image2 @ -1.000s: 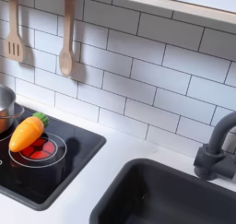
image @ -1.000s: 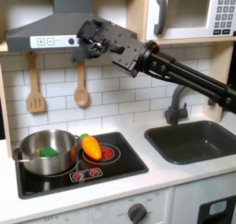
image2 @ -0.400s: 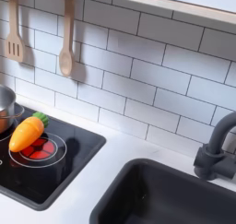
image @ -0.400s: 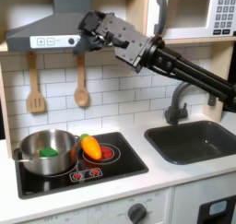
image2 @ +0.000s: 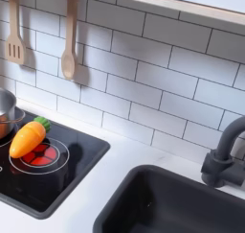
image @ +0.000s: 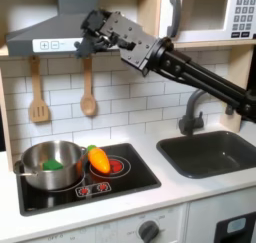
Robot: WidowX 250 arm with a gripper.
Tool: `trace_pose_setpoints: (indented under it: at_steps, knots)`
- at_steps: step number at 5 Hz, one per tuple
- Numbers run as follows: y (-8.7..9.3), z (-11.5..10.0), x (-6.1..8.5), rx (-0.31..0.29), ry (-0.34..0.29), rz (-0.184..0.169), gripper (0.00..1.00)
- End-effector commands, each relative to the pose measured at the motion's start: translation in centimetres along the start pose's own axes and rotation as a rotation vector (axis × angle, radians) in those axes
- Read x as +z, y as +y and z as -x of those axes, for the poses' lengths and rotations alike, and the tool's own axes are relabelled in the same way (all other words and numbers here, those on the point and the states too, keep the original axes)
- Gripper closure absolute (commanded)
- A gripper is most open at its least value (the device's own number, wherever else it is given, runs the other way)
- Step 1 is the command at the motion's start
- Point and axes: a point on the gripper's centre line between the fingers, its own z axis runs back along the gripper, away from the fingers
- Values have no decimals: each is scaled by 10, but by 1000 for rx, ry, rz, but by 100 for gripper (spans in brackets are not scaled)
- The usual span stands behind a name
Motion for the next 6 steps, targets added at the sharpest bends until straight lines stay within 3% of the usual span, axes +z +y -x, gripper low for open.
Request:
trace_pose_setpoints:
  at_steps: [1, 6]
  knots:
    - [-5, 2, -6, 5, 7, 10, 100]
    - [-8, -9, -5, 9, -25, 8, 100]
